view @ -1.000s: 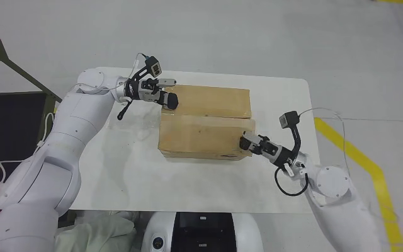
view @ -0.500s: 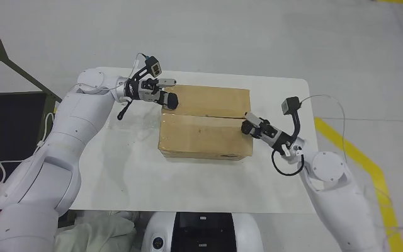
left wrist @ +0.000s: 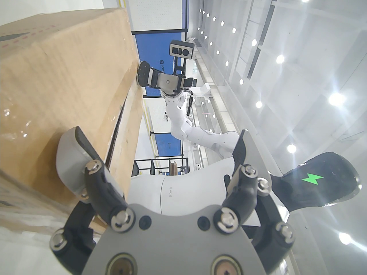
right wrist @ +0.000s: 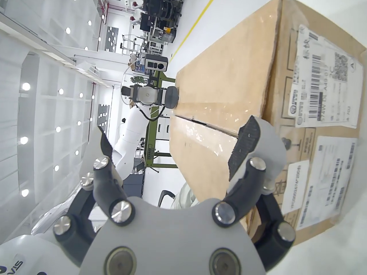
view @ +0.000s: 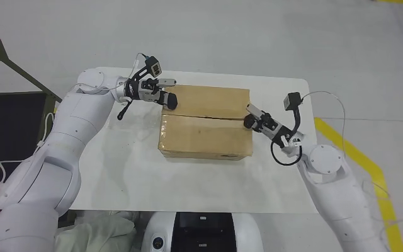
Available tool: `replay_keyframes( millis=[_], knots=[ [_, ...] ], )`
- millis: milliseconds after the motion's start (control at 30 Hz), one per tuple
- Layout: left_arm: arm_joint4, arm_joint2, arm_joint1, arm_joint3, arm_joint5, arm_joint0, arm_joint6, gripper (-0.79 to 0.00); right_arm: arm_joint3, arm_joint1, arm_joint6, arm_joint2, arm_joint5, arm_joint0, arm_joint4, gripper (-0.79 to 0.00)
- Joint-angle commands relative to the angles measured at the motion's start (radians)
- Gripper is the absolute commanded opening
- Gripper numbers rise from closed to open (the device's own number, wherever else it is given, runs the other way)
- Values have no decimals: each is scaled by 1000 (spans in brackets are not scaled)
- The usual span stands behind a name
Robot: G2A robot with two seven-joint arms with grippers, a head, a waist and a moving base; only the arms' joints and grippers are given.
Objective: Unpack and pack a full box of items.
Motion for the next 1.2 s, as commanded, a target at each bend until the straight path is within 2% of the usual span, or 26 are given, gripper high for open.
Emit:
replay_keyframes(
  millis=[0,333,867,1167],
  knots=[
    [0,0,0,0,0,0,0,0,9,-1,-4,2,2,5,11,0],
    [0,0,0,0,0,0,0,0,35,-4,-4,1,45,28,6,0],
    [0,0,0,0,0,0,0,0,-53,-3,66,35,41,6,102,0],
    [0,0,0,0,0,0,0,0,36,-17,36,-23,61,73,106,0]
  ],
)
